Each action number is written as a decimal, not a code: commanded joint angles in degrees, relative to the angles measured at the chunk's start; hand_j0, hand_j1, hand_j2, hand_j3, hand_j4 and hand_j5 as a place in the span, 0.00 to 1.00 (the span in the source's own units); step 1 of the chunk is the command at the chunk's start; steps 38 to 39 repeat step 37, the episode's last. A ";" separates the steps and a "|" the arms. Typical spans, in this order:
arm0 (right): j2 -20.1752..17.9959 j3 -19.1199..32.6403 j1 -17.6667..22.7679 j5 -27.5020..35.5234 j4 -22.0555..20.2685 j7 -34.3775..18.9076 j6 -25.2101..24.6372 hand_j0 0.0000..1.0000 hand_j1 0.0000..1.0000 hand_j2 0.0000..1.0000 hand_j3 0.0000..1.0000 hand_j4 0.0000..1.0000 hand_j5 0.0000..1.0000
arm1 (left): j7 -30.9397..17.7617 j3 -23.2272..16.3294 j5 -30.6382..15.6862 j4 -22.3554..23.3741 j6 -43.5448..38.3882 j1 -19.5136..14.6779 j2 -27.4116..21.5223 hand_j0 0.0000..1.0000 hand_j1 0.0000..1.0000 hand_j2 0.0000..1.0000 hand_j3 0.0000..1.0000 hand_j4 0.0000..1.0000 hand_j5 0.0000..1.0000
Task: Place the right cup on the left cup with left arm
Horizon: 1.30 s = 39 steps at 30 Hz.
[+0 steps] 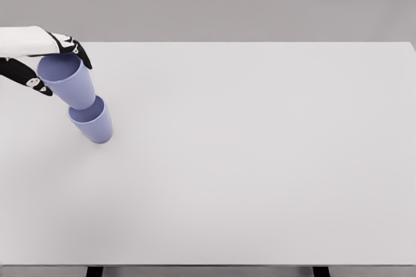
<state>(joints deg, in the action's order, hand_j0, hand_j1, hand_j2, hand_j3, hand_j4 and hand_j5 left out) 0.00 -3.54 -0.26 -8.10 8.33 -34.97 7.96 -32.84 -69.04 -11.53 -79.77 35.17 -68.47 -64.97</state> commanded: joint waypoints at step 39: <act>0.00 -0.06 0.00 -0.08 0.02 -0.03 0.04 1.00 1.00 1.00 1.00 1.00 1.00 | 1.20 1.11 -6.75 -0.39 -0.17 0.62 -0.24 1.00 1.00 1.00 1.00 1.00 1.00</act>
